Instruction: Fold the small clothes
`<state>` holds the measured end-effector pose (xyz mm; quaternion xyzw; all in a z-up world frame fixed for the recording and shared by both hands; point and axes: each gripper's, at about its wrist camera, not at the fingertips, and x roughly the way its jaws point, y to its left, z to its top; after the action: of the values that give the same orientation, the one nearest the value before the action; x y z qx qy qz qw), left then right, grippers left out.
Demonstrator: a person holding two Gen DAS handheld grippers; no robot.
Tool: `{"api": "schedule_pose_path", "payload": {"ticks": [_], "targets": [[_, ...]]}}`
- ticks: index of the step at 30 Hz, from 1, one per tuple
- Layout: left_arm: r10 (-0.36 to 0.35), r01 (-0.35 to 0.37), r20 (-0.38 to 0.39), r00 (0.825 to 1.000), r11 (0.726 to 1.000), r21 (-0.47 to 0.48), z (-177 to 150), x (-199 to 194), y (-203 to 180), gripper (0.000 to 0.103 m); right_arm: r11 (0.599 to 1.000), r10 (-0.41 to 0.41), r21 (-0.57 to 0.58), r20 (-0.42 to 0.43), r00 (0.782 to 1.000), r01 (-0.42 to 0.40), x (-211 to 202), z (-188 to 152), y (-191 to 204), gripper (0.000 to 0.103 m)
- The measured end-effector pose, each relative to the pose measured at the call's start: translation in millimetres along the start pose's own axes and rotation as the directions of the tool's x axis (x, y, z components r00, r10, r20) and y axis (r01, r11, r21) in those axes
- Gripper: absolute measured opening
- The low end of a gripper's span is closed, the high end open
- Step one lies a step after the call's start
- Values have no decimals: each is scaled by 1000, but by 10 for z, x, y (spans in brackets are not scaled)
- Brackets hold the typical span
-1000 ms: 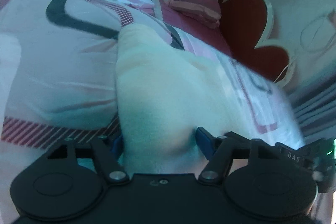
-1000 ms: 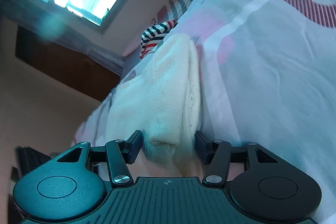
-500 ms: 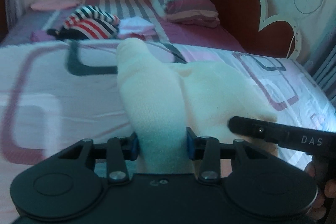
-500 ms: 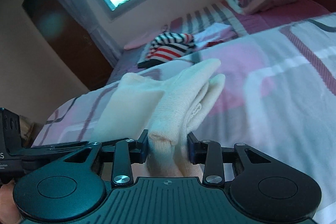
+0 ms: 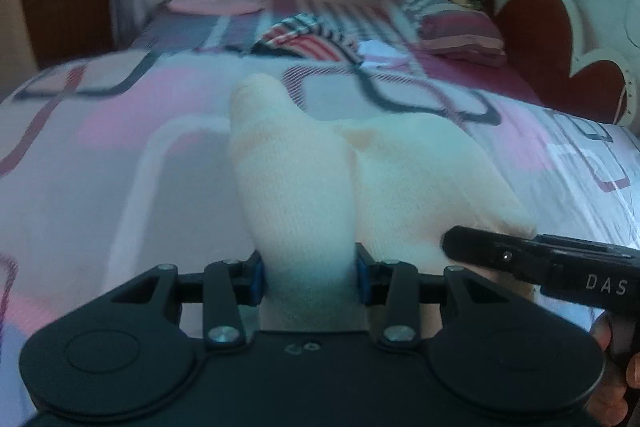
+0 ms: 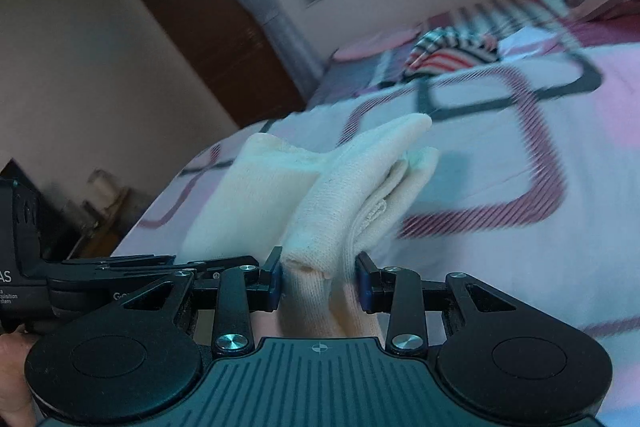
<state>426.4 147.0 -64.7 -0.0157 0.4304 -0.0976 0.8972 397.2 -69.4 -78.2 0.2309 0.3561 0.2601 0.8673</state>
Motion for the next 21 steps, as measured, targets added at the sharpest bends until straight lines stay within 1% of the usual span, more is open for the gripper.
{"api": "schedule_pose_path", "payload": {"ticks": [1, 3, 4, 5, 6, 7, 9, 10, 12, 13, 15, 16, 17, 18, 19, 20, 21], "targets": [[0, 0, -13, 1000, 1000, -10, -50, -6, 85, 41, 1000, 7, 4, -12, 1000, -7, 46, -47, 34, 36], [6, -7, -32, 999, 999, -34, -155, 24, 217, 48, 1000, 3, 26, -33, 999, -2, 148, -116, 41, 36], [9, -11, -26, 1000, 999, -48, -204, 34, 270, 62, 999, -5, 45, -38, 999, 7, 200, -154, 22, 36], [23, -24, -8, 1000, 998, -58, -256, 21, 329, 84, 997, -19, 68, -42, 999, 22, 230, -185, -24, 36], [46, -45, 3, 999, 996, -72, -295, 9, 364, 93, 994, -30, 102, -50, 998, 35, 254, -218, -94, 36], [36, -36, 2, 999, 995, -89, -359, -5, 413, 94, 990, -37, 137, -52, 998, 44, 264, -246, -176, 36], [4, -6, -14, 1000, 991, -133, -453, -20, 531, 93, 979, -45, 195, -59, 997, 56, 265, -254, -330, 35], [1, -4, -18, 1000, 991, -134, -468, -28, 558, 93, 976, -38, 211, -55, 998, 49, 271, -248, -392, 35], [7, -8, -7, 1000, 996, -89, -482, -47, 581, 90, 975, -48, 217, -44, 998, 56, 271, -241, -442, 35], [8, -8, -7, 1000, 998, -69, -471, -41, 566, 87, 973, -41, 226, -42, 998, 49, 277, -242, -468, 35], [-24, 23, -23, 999, 997, -71, -439, -83, 552, 75, 972, -38, 229, -45, 998, 48, 283, -246, -491, 36], [-41, 40, -13, 999, 997, -66, -420, -163, 539, 66, 974, -35, 222, -49, 998, 45, 270, -238, -484, 36], [-33, 33, 14, 999, 998, -46, -394, -231, 510, 61, 979, -29, 199, -57, 998, 40, 221, -217, -461, 36], [-12, 13, 52, 999, 1000, -7, -340, -312, 466, 59, 986, -31, 163, -54, 998, 40, 129, -191, -414, 36], [-7, 6, 73, 997, 1000, 19, -283, -329, 441, 57, 991, -49, 121, -14, 999, 50, 17, -139, -364, 36], [-20, 17, 86, 996, 999, 36, -208, -308, 425, 57, 995, -56, 78, 24, 998, 54, -76, -80, -290, 36], [-37, 33, 93, 995, 999, 41, -121, -251, 410, 57, 998, -52, 41, 43, 998, 50, -91, 19, -243, 36]]}}
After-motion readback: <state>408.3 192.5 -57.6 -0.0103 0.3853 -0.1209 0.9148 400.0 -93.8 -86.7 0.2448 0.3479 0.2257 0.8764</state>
